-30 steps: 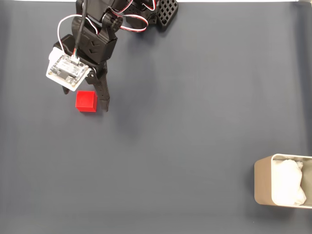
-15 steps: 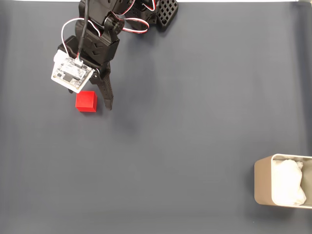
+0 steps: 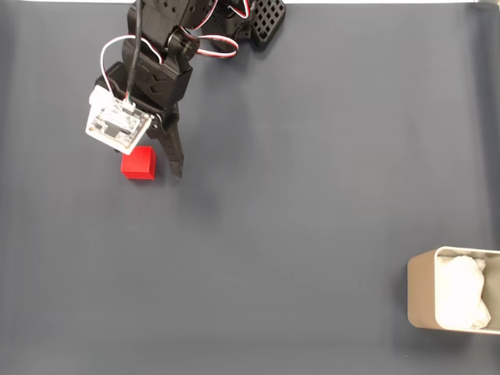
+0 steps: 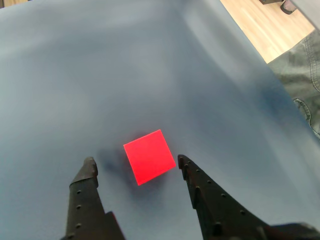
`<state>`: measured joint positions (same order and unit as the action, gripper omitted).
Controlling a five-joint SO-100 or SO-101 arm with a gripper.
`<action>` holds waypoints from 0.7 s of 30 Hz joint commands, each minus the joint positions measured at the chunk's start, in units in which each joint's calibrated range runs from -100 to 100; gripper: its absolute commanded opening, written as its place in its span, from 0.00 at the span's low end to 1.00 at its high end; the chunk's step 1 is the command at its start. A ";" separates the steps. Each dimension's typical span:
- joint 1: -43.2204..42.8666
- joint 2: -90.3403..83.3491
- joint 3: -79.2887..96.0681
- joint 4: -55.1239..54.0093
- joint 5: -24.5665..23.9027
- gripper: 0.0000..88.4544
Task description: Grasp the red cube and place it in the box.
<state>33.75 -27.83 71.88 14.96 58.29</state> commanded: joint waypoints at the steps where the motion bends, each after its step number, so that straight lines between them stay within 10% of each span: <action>1: -1.08 0.36 -1.63 -1.27 -0.54 0.43; 21: -3.78 3.14 -4.54 -1.51 -1.76 0.43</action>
<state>30.56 -24.53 69.98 14.16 57.07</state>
